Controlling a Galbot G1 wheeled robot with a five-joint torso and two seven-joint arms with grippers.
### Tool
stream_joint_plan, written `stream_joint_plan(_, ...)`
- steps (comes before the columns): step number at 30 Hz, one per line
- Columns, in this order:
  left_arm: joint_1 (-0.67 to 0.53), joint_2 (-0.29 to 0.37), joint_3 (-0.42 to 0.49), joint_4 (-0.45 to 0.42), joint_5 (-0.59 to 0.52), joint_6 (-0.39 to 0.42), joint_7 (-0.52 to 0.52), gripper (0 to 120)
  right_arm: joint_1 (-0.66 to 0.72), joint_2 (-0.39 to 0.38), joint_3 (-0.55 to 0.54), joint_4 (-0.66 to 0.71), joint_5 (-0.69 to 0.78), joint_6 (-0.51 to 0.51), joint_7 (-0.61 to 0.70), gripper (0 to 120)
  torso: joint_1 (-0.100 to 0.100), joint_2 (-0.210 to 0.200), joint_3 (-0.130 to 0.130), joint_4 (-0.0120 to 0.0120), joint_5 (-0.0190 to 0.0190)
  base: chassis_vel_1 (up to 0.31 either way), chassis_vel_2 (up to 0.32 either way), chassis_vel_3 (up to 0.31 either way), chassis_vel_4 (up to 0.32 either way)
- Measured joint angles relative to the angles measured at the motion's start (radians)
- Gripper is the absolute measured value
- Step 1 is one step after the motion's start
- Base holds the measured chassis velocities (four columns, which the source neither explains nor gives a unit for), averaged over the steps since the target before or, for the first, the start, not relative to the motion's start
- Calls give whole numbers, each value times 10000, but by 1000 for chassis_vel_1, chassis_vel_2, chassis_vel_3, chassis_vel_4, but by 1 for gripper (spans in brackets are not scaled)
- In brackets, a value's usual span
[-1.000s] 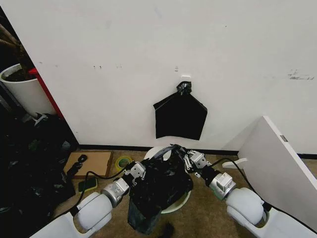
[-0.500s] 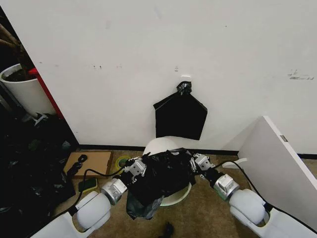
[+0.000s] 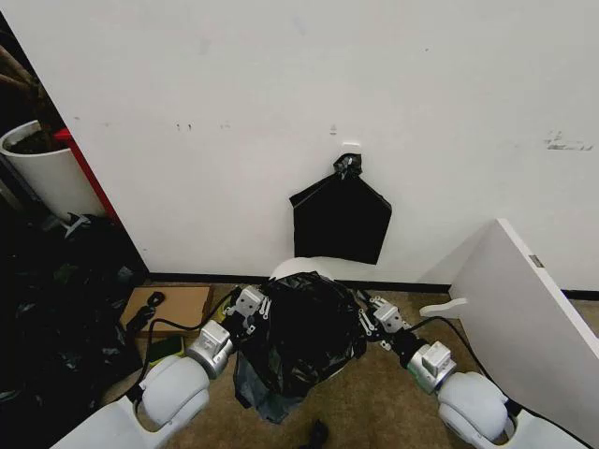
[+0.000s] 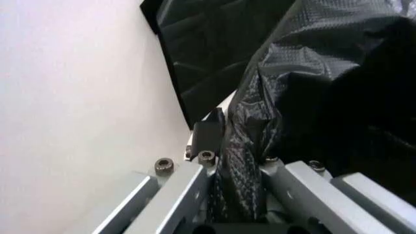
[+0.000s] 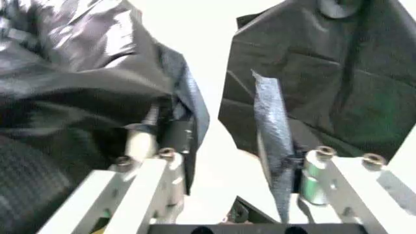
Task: Place the garbage bag over the trash bin.
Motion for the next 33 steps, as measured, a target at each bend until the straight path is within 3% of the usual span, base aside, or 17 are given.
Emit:
stream_joint_plan(5, 66, 27, -306, 18, -471, 119, -99, 1, -226, 3, 669, 315, 1545, -143, -209, 60, 0, 0, 0, 0, 3, 0, 0, 0, 0)
stream_joint_plan(9, 112, 36, -359, 17, -556, 142, -100, 1, -235, -10, 894, 407, 2193, -389, -229, 70, 0, 0, 0, -2, 0, 0, 0, 0, 0)
stream_joint_plan(14, 262, 30, -517, 82, -585, 145, -133, 1, -377, 97, 1649, 691, 4201, -1372, 184, 94, 0, 0, 0, -1, 3, 0, 0, 0, 0)
stream_joint_plan(19, 387, 18, -644, 159, -586, 135, -140, 1, -512, 151, 2104, 912, 5446, -1936, 477, 100, 0, 0, 0, -3, 2, 0, 0, 0, 0)
stream_joint_plan(22, 651, -69, -846, 294, -705, 105, -192, 1, -688, 180, 2766, 1580, 7900, -2946, 649, 100, 0, 0, 0, 0, 1, 0, 0, 0, 0)
stream_joint_plan(26, 712, -122, -880, 391, -1051, 112, -253, 1, -856, 180, 3138, 2027, 9400, -3535, 647, 100, 0, 0, 0, 1, -1, 0, 0, 0, 0)
stream_joint_plan(33, 527, -238, -898, 430, -2162, 343, -517, 1, -1448, 429, 2968, 2749, 10127, -4027, 497, 100, 0, 0, 0, -2, 4, 0, 0, 0, 0)
